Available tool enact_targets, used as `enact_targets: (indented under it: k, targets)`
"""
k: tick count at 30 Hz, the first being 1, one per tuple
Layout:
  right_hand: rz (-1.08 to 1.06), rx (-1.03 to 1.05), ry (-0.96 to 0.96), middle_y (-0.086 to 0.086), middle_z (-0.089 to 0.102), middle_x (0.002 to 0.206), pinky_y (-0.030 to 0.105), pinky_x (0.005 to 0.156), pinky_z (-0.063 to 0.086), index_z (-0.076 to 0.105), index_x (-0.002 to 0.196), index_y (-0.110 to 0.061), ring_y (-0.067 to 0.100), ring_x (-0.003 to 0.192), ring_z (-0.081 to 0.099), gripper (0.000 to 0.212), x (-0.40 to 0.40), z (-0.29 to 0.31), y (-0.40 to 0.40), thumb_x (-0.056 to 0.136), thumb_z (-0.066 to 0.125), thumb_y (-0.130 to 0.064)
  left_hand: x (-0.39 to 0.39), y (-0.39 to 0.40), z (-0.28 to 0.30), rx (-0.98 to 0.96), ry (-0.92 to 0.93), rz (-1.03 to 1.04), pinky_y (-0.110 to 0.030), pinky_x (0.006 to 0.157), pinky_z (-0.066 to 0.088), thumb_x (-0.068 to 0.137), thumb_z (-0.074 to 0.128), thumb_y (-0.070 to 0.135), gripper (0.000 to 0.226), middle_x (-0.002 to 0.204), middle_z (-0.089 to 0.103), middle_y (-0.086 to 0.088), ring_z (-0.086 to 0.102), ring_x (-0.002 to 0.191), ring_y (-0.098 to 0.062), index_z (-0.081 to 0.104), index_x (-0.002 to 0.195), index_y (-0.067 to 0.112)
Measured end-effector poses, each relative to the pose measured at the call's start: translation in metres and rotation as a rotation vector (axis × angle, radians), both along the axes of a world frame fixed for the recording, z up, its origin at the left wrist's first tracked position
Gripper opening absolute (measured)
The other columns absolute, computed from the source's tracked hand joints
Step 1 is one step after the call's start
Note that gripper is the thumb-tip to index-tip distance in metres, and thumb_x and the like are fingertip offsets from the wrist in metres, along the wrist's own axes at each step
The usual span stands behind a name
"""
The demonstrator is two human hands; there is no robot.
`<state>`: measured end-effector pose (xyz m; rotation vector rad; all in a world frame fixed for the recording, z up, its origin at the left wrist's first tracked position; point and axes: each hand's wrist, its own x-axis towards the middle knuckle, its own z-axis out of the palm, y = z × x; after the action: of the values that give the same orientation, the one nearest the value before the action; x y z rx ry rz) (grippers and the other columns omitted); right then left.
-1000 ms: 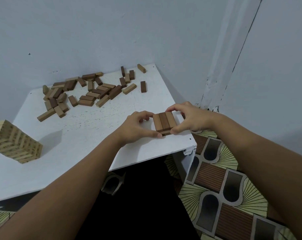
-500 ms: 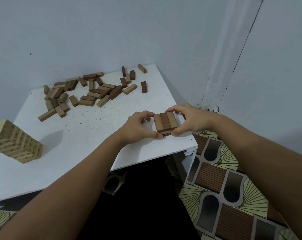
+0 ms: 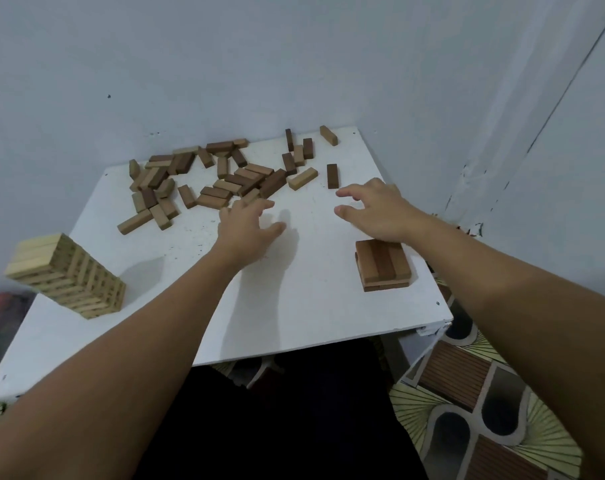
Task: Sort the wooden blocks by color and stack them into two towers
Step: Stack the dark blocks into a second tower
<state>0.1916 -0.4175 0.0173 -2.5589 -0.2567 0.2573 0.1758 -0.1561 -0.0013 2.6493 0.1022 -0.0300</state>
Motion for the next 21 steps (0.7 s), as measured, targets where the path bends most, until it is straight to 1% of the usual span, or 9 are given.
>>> enact_targets:
  k: [2, 4, 6, 8, 11, 14, 16, 18, 21]
  targets:
    - [0.01, -0.061, 0.001, 0.008, 0.035, 0.155, 0.049, 0.115, 0.03, 0.042, 0.152, -0.04, 0.035, 0.146, 0.027, 0.052, 0.015, 0.0, 0.013, 0.103, 0.049, -0.053, 0.012, 0.002, -0.003, 0.126, -0.004, 0.066, -0.05, 0.115, 0.028, 0.1, 0.056, 0.055, 0.058, 0.15, 0.042, -0.011, 0.029, 0.142, -0.039, 0.045, 0.153, 0.035]
    - [0.012, -0.114, 0.008, 0.01, 0.033, 0.156, 0.048, 0.114, 0.031, 0.038, 0.155, -0.039, 0.035, 0.146, 0.026, 0.054, 0.03, -0.002, 0.023, 0.104, 0.05, -0.049, 0.023, 0.001, -0.005, 0.205, -0.02, 0.092, -0.051, 0.117, 0.024, 0.102, 0.051, 0.055, 0.06, 0.153, 0.035, -0.013, 0.026, 0.141, -0.04, 0.038, 0.157, 0.037]
    - [0.017, -0.177, 0.024, 0.011, 0.031, 0.156, 0.048, 0.114, 0.032, 0.031, 0.158, -0.039, 0.036, 0.145, 0.026, 0.058, 0.046, -0.006, 0.032, 0.104, 0.049, -0.048, 0.036, -0.001, -0.011, 0.271, -0.036, 0.093, -0.053, 0.119, 0.018, 0.104, 0.045, 0.055, 0.061, 0.156, 0.028, -0.014, 0.024, 0.142, -0.042, 0.031, 0.16, 0.038]
    - [0.021, -0.231, 0.041, 0.013, 0.028, 0.156, 0.048, 0.113, 0.032, 0.023, 0.16, -0.042, 0.036, 0.144, 0.025, 0.063, 0.06, -0.009, 0.039, 0.103, 0.049, -0.047, 0.046, -0.004, -0.014, 0.326, -0.072, 0.08, -0.053, 0.12, 0.016, 0.106, 0.042, 0.052, 0.059, 0.156, 0.025, -0.015, 0.023, 0.14, -0.042, 0.028, 0.162, 0.037]
    - [0.024, -0.309, 0.028, 0.015, 0.025, 0.158, 0.048, 0.113, 0.031, 0.011, 0.16, -0.049, 0.037, 0.143, 0.025, 0.065, 0.075, -0.013, 0.049, 0.104, 0.045, -0.048, 0.058, -0.005, -0.016, 0.354, -0.13, 0.054, -0.055, 0.119, 0.014, 0.108, 0.041, 0.045, 0.049, 0.156, 0.026, -0.015, 0.022, 0.14, -0.043, 0.039, 0.157, 0.037]
    - [0.031, -0.376, 0.01, 0.015, 0.024, 0.156, 0.051, 0.117, 0.021, 0.01, 0.158, -0.051, 0.038, 0.139, 0.025, 0.061, 0.083, -0.019, 0.058, 0.105, 0.038, -0.043, 0.066, 0.0, -0.019, 0.335, -0.23, 0.063, -0.054, 0.117, 0.017, 0.107, 0.047, 0.039, 0.038, 0.149, 0.035, -0.013, 0.028, 0.135, -0.042, 0.061, 0.142, 0.035]
    - [0.035, -0.389, -0.002, 0.012, 0.024, 0.154, 0.055, 0.121, 0.011, 0.014, 0.156, -0.05, 0.038, 0.138, 0.024, 0.058, 0.085, -0.021, 0.064, 0.103, 0.035, -0.037, 0.069, 0.003, -0.017, 0.289, -0.27, 0.106, -0.051, 0.115, 0.018, 0.105, 0.052, 0.038, 0.03, 0.146, 0.038, -0.011, 0.031, 0.131, -0.04, 0.073, 0.126, 0.032]
    - [0.049, -0.375, -0.032, 0.011, 0.026, 0.154, 0.058, 0.123, 0.003, 0.02, 0.153, -0.051, 0.038, 0.139, 0.023, 0.056, 0.084, -0.022, 0.069, 0.102, 0.035, -0.031, 0.069, 0.006, -0.014, 0.253, -0.251, 0.147, -0.049, 0.115, 0.018, 0.104, 0.055, 0.041, 0.027, 0.146, 0.038, -0.009, 0.031, 0.129, -0.037, 0.079, 0.112, 0.032]
    - [0.084, -0.304, -0.076, 0.008, 0.033, 0.15, 0.06, 0.123, -0.003, 0.033, 0.144, -0.053, 0.036, 0.14, 0.026, 0.053, 0.073, -0.021, 0.076, 0.099, 0.039, -0.025, 0.063, 0.009, -0.011, 0.217, -0.228, 0.14, -0.049, 0.116, 0.02, 0.1, 0.058, 0.049, 0.026, 0.134, 0.042, -0.003, 0.031, 0.127, -0.034, 0.081, 0.106, 0.036]
